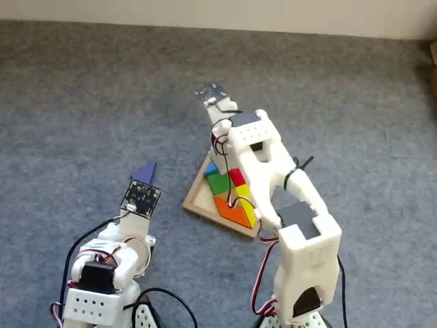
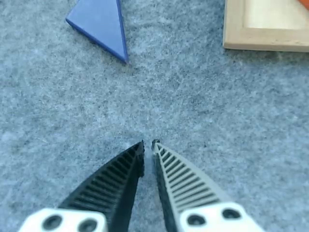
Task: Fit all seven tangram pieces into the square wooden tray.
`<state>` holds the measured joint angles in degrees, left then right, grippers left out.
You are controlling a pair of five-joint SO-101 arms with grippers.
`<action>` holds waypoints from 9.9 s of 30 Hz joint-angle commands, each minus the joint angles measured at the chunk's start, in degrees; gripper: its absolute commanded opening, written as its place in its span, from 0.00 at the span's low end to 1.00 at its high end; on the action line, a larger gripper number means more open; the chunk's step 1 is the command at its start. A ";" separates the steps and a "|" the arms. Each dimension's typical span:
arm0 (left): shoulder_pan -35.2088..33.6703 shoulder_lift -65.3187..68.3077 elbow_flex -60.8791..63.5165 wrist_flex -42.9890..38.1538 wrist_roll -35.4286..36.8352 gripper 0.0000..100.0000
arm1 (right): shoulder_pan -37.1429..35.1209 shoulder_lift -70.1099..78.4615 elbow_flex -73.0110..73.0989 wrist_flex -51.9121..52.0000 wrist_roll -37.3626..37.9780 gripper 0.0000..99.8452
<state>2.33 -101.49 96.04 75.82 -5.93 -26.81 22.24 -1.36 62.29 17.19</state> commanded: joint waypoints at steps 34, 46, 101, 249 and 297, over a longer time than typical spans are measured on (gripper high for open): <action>0.57 -3.30 1.19 0.18 0.00 0.05 | -2.59 -7.69 14.81 -15.60 0.62 0.01; 0.57 -3.30 1.19 0.18 0.00 0.05 | -0.92 -7.60 14.64 -11.82 6.07 0.01; 0.31 -3.12 1.19 0.18 0.00 0.05 | 15.08 -109.58 69.49 -22.73 -13.19 0.01; -10.51 110.20 -73.80 -18.37 -3.52 0.22 | 23.34 -128.13 104.48 9.80 -13.19 0.01; -4.88 101.85 -67.65 -18.11 -3.52 0.08 | 23.16 -128.22 104.57 9.80 -13.19 0.01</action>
<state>-6.20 12.79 20.44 62.46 -9.80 -4.04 -104.53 95.87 71.52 4.09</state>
